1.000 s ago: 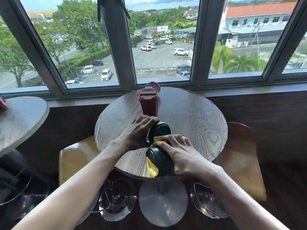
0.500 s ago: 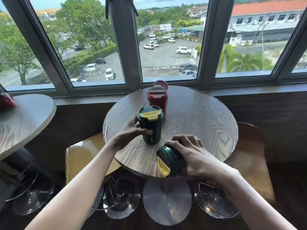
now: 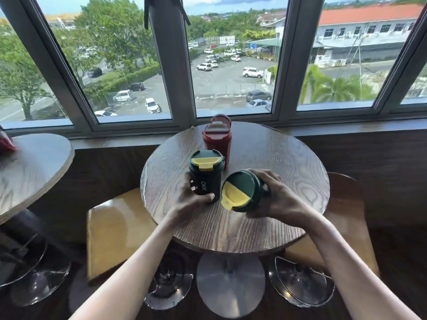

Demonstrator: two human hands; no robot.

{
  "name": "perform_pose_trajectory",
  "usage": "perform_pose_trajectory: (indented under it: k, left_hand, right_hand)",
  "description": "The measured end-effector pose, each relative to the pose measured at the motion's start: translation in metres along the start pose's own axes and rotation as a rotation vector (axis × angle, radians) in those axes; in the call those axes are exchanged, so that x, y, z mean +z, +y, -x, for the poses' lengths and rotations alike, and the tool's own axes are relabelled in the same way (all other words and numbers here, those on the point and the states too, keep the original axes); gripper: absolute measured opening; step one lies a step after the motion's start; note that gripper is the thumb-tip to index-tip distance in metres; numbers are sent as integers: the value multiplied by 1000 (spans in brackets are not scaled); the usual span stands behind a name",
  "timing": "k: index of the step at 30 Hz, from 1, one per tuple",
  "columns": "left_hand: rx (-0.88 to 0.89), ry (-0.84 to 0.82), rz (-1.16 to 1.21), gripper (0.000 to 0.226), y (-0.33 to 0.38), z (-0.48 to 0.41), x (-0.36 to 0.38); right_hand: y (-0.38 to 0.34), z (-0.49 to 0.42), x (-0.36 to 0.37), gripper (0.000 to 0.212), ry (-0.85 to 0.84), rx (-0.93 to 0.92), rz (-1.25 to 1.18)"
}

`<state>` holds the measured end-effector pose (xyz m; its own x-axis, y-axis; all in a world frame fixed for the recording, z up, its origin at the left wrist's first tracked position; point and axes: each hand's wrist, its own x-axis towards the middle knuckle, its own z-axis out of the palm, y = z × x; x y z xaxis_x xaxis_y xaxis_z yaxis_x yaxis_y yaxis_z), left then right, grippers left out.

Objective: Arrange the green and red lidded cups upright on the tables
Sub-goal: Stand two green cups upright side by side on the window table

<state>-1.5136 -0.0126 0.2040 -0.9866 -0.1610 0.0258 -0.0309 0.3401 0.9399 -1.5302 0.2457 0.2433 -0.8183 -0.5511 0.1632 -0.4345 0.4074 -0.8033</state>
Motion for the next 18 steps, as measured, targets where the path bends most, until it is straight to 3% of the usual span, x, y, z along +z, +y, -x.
perform_pose_trajectory:
  k: [3, 7, 10, 12, 15, 18]
  left_hand:
    - [8, 4, 4, 62, 5, 1, 5]
    - [36, 25, -35, 61, 8, -1, 7]
    - [14, 45, -20, 66, 5, -1, 8]
    - [15, 72, -16, 68, 3, 0, 9]
    - [6, 106, 27, 68, -1, -2, 11]
    - [-3, 115, 20, 74, -2, -4, 12]
  right_hand:
    - [11, -17, -9, 78, -45, 76, -460]
    - [20, -31, -11, 74, -81, 121, -631]
    - [23, -35, 4, 84, -52, 144, -550]
    - [30, -35, 26, 89, 70, 154, -448]
    - [39, -34, 46, 80, 306, 180, -267]
    - [45, -40, 42, 76, 315, 171, -278]
